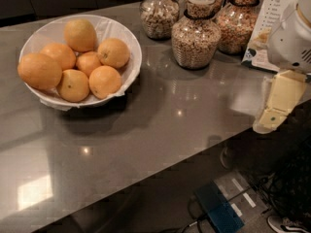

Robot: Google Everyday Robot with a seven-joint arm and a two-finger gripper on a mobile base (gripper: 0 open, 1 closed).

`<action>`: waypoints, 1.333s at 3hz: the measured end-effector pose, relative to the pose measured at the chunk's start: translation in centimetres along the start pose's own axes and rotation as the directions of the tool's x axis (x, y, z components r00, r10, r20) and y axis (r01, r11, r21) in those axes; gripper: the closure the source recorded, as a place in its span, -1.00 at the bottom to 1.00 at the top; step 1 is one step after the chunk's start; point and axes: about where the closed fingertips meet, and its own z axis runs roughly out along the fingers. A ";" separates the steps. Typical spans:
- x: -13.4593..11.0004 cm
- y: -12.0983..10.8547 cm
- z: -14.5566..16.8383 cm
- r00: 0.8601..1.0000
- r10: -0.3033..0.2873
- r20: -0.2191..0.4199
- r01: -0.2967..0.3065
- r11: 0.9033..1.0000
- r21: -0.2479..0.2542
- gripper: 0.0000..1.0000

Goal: Pick orange from white bowl

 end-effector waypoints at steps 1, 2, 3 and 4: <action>-4.3 1.0 2.2 0.992 -0.108 0.067 0.110 0.994 -0.022 -1.00; -7.8 2.0 3.3 0.971 -0.217 0.104 0.220 0.975 -0.018 -1.00; -10.2 2.1 3.4 0.954 -0.249 0.166 0.255 0.967 -0.012 -1.00; -13.6 2.3 3.5 0.921 -0.295 0.255 0.305 0.952 -0.002 -1.00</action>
Offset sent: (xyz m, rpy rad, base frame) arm 0.0033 0.1264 -0.0260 0.0521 -0.0507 0.3652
